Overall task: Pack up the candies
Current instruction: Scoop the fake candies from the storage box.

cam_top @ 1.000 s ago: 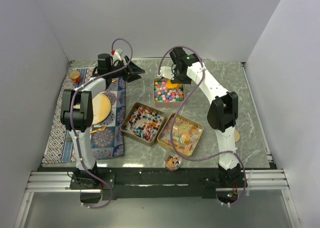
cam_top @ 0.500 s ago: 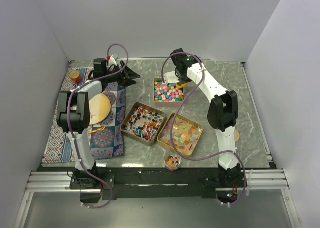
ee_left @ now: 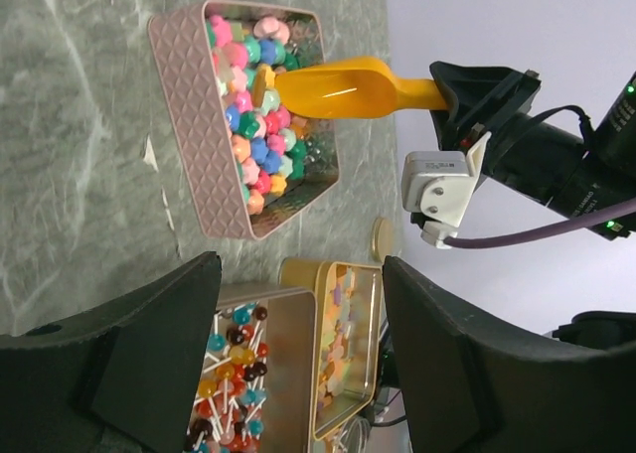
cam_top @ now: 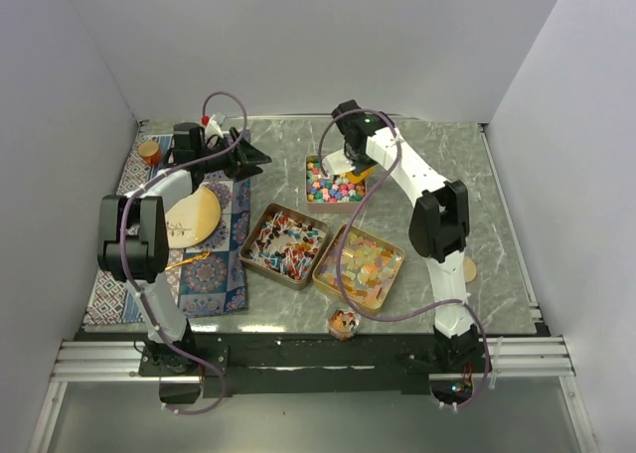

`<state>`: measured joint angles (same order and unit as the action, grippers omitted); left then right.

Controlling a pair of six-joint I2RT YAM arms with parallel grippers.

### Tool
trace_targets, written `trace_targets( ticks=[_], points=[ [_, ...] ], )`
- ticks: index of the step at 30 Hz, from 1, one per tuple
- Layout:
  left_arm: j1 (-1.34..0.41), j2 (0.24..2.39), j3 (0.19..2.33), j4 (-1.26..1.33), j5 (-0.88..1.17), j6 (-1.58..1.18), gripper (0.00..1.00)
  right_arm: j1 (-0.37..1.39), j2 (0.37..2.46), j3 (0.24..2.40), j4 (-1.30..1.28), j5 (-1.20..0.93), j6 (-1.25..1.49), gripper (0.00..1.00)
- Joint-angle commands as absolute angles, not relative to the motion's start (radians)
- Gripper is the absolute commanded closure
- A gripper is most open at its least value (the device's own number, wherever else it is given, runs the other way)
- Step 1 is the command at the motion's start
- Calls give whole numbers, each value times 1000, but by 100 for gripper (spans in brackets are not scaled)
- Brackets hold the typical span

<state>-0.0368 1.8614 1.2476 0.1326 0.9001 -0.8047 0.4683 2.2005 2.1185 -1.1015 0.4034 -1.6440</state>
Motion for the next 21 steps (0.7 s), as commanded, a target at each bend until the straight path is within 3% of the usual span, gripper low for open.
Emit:
trace_targets(
  ticks=[1, 21],
  points=[
    [-29, 1775, 1212, 114, 900, -744, 28, 508, 2230, 2118, -1153, 400, -1646, 100],
    [-18, 1695, 1138, 55, 861, -673, 27, 514, 2201, 1976, -1134, 209, -1667, 100]
  ],
)
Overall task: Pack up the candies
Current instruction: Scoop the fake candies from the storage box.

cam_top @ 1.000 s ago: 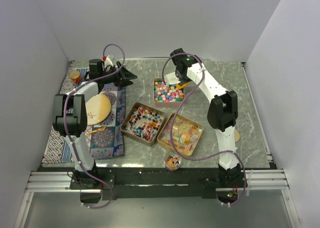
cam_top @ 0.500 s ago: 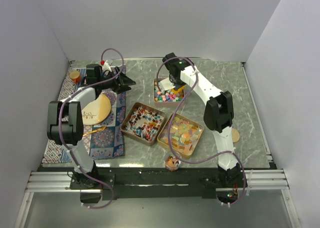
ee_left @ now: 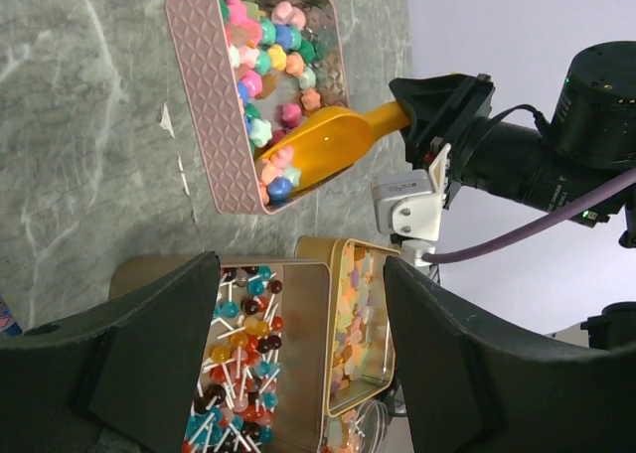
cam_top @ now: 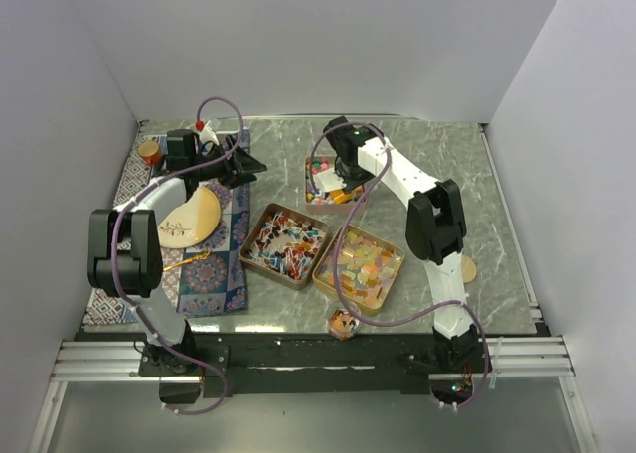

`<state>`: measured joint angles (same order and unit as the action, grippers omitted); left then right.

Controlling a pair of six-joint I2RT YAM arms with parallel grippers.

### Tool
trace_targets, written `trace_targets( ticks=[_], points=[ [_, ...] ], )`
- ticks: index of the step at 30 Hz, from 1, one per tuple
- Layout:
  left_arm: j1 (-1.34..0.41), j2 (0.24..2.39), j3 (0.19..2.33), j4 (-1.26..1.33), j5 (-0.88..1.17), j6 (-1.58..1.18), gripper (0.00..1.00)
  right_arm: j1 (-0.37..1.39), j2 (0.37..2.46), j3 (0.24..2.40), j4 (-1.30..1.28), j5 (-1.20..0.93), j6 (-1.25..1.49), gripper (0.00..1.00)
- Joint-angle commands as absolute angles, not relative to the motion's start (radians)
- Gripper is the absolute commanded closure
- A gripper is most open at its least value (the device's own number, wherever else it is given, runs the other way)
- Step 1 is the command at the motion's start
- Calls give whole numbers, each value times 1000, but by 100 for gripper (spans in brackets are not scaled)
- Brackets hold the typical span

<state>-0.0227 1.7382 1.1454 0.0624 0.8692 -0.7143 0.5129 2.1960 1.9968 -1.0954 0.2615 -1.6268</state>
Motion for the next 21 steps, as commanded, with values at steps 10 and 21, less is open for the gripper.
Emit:
trace_targets(
  ticks=[10, 21],
  points=[
    [-18, 1713, 1137, 54, 853, -669, 27, 497, 2345, 2155, -1158, 144, -1631, 100],
    [-18, 1724, 1149, 28, 845, -635, 26, 468, 2456, 2318, -1238, 3, -1618, 100]
  ],
)
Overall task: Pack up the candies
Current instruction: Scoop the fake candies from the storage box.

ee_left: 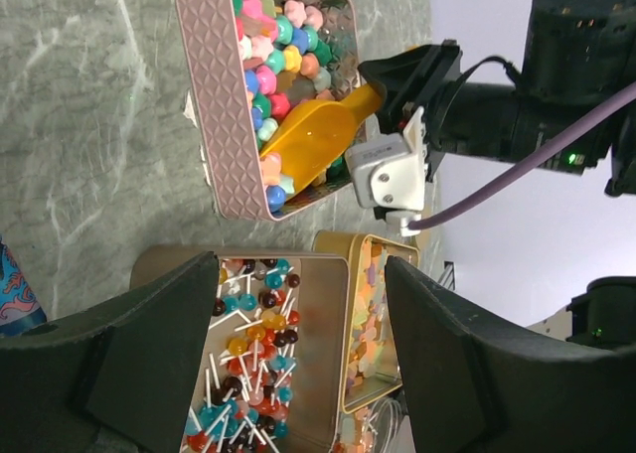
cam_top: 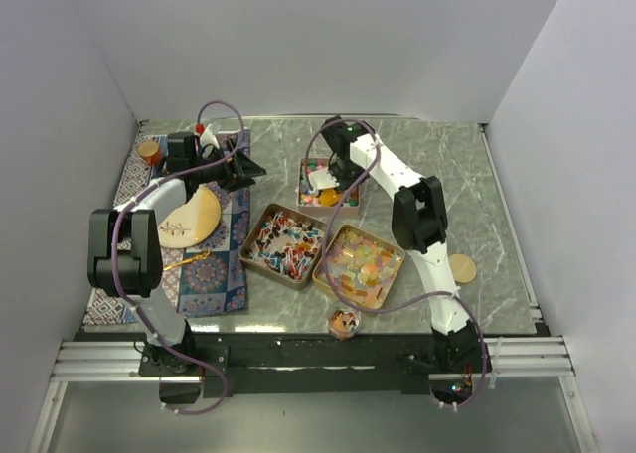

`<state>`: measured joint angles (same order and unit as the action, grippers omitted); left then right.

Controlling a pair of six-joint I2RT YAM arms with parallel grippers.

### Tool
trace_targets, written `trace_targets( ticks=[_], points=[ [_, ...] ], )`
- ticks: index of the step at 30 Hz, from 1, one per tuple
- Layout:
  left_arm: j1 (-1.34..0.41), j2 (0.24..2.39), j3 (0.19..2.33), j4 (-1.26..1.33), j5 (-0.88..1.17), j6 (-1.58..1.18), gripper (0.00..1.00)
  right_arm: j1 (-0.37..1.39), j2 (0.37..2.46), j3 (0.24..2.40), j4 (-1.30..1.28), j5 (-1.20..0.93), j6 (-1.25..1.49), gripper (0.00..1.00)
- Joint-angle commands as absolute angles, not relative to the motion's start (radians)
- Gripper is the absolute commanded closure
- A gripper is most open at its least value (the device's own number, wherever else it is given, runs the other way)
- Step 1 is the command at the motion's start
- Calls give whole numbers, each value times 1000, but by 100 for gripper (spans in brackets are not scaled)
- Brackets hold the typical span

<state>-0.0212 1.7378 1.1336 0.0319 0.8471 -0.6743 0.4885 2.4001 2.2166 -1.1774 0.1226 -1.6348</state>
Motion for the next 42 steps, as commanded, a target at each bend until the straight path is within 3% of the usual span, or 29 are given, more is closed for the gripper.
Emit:
trace_targets(
  ticks=[1, 22, 42],
  points=[
    [-18, 1724, 1150, 26, 844, -634, 26, 462, 2465, 2332, -1256, -24, -1621, 100],
    [-17, 1738, 1160, -26, 835, -591, 25, 373, 2316, 2054, -1118, -254, -1582, 100],
    [-26, 1784, 1285, -75, 822, -528, 25, 242, 2082, 1879, -1003, -397, -1330, 100]
  ],
)
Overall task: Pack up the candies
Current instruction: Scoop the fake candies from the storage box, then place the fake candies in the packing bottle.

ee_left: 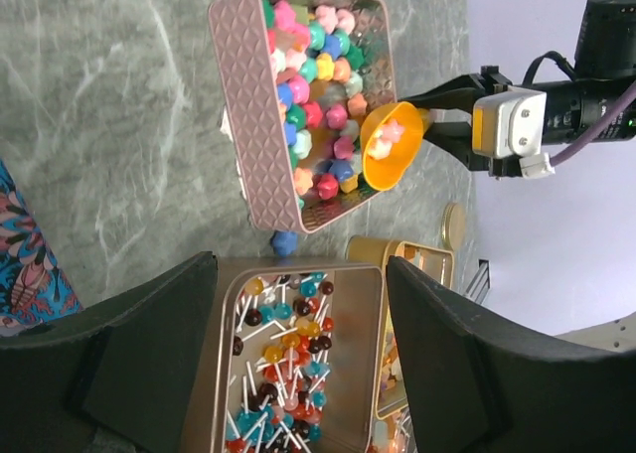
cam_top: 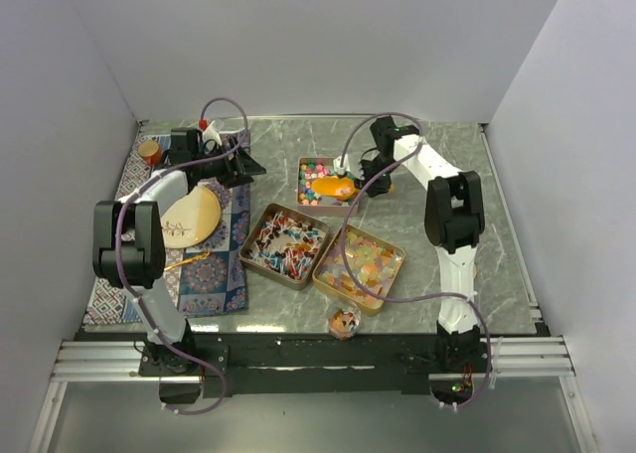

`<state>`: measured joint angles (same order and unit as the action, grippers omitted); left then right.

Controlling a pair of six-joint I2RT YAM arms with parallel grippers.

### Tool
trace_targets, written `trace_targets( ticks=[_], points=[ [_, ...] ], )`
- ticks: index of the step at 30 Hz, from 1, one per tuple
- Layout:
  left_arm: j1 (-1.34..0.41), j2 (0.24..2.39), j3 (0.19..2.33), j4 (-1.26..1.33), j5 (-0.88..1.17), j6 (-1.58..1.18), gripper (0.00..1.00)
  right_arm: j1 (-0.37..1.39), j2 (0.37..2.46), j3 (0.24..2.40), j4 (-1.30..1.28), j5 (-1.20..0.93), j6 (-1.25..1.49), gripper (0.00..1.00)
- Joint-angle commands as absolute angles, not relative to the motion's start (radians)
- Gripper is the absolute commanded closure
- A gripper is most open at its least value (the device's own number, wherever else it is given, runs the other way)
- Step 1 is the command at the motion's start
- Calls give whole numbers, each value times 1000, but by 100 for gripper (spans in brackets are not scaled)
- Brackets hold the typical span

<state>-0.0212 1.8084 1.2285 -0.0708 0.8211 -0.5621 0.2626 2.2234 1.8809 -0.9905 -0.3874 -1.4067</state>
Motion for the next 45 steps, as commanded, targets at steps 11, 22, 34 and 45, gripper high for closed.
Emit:
trace_targets(
  ticks=[11, 22, 34, 45],
  points=[
    [-20, 1672, 1259, -95, 736, -520, 23, 324, 1565, 1482, -1097, -171, -1397, 100],
    [-9, 1560, 1236, -143, 618, -509, 20, 642, 1221, 1146, -1164, 80, -1258, 100],
    [-3, 1437, 1140, -129, 604, -529, 20, 890, 1134, 1017, -1209, 267, -1129, 100],
    [26, 1358, 1072, -80, 601, -557, 20, 1054, 1175, 1008, -1333, 412, -1017, 100]
  ],
)
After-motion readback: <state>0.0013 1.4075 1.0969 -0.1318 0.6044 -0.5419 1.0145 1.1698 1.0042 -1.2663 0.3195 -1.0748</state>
